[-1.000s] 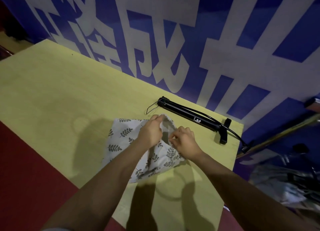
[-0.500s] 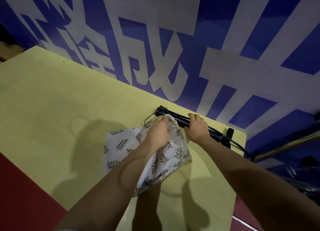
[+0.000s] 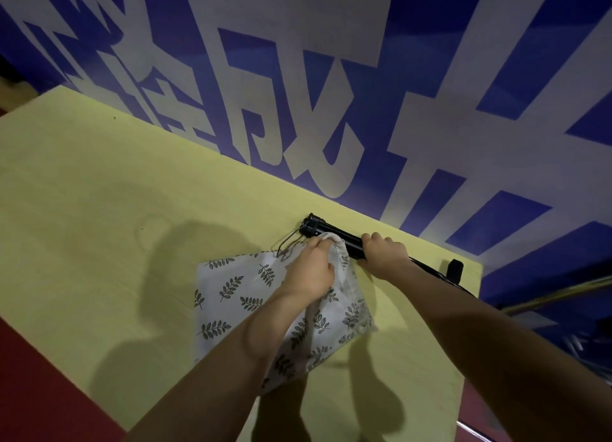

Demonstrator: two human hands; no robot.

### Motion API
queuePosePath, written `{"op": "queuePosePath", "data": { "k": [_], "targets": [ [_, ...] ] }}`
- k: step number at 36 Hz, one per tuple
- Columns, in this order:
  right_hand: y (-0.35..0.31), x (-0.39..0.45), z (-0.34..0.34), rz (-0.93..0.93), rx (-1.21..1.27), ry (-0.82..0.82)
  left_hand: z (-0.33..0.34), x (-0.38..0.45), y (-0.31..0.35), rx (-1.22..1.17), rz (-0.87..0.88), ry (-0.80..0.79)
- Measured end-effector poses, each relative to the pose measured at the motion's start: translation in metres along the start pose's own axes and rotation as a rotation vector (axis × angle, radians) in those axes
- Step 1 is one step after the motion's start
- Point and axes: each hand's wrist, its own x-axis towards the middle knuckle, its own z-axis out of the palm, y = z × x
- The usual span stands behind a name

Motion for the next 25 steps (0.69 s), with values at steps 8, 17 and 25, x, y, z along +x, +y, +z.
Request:
{"op": "queuePosePath", "data": {
  "k": [8, 17, 25],
  "targets": [
    [0.002, -0.033, -0.014, 0.05, 0.125, 0.177, -0.001, -0.018, 0.003, -0.006, 0.011, -0.023],
    [0.005, -0.087, -0.046, 0.191, 0.372, 0.296, -0.018, -0.049, 0.008, -0.054, 0.043, 0.04],
    [0.012, -0.138, -0.048, 0.247, 0.571, 0.411, -0.03, -0.075, 0.007, -0.175, 0.024, 0.118]
  ]
}}
